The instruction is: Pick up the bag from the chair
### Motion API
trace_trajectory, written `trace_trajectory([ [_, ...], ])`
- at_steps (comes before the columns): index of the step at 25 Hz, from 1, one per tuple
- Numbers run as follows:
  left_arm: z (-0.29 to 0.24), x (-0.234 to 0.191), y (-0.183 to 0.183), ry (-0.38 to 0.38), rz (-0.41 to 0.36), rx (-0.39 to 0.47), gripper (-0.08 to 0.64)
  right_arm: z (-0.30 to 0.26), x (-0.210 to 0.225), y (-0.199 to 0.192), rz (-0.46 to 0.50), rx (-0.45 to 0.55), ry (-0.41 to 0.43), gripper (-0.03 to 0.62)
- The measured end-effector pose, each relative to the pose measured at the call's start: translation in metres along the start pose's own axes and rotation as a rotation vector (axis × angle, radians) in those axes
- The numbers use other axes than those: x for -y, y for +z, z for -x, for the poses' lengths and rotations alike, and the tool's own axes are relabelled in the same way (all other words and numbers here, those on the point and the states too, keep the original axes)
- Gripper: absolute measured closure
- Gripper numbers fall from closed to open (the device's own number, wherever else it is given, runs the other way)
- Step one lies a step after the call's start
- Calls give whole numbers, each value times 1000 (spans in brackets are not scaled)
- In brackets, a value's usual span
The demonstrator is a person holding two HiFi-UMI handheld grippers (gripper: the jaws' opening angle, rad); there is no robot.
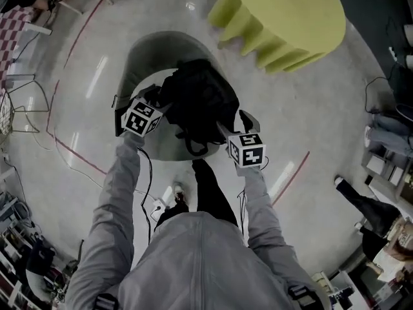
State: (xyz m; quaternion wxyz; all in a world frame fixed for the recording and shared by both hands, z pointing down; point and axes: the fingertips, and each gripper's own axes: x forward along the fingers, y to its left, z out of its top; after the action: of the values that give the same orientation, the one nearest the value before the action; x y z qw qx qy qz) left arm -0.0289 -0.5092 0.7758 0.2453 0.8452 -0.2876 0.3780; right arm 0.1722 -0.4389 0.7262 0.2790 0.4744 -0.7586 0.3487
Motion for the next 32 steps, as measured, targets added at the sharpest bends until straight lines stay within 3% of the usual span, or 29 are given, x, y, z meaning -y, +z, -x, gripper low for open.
trace_trajectory([
  [10, -44, -3, 7, -85, 35, -46, 287, -23, 14, -7, -51, -41, 109, 263],
  [13, -46, -1, 4, -93, 79, -22, 299, -27, 16, -8, -44, -37, 116, 297],
  [17, -45, 5, -3, -99, 126, 17, 374, -29, 10, -9, -19, -28, 121, 370],
  [21, -41, 7, -9, -69, 111, 6, 432, -27, 0, -8, 13, -37, 128, 423],
  [25, -32, 11, -14, -70, 147, 26, 486, -18, -12, -7, 45, -34, 112, 472],
  [32, 10, 39, -13, -69, 112, 79, 509, 31, -42, -10, 37, 33, 107, 524],
])
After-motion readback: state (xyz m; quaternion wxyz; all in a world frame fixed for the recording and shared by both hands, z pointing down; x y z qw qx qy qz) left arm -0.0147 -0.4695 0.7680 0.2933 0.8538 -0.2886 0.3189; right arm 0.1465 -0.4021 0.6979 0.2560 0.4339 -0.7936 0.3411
